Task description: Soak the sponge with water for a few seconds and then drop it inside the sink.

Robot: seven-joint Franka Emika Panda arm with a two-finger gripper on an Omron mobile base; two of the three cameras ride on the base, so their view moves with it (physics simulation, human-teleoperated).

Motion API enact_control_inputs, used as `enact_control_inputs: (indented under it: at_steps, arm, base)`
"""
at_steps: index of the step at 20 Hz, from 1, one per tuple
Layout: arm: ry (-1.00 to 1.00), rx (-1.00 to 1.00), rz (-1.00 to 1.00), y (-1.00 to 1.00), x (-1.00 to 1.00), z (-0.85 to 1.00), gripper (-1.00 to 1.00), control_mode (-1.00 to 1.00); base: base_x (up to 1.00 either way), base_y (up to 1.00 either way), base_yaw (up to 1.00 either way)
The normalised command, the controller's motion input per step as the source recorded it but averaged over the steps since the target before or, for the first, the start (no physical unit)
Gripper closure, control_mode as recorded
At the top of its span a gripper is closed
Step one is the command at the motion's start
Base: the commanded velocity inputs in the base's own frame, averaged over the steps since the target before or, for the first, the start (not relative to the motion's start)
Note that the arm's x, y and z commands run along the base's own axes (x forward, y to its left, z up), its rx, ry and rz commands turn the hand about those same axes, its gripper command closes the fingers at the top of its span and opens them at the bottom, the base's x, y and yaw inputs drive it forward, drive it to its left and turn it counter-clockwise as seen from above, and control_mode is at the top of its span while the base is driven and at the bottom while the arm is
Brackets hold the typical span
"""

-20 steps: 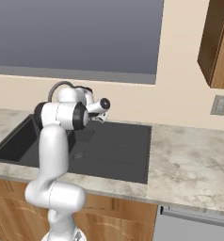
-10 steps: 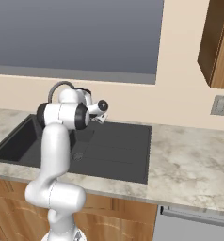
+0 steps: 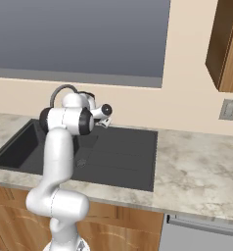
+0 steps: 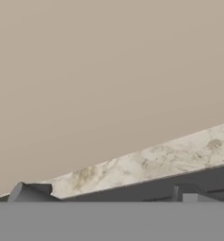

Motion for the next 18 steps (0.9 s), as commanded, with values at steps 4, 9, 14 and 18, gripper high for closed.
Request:
enact_control_inputs:
  at_steps: [4, 9, 14, 18]
  arm:
    - [0.00, -0.02, 0.00, -0.27, 0.25, 0.00, -1.00, -1.00]
    - [0.01, -0.03, -0.01, -0.39, 0.21, -0.02, -1.00, -1.00]
    - [0.06, -0.04, -0.03, -0.56, 0.04, -0.03, -1.00, -1.00]
    - [0.07, -0.01, -0.03, -0.57, 0.00, -0.01, -1.00, -1.00]
  base:
    - [0.00, 0.00, 0.00]
    - [0.00, 0.00, 0.00]
    - [0.00, 0.00, 0.00]
    - [0.00, 0.00, 0.00]
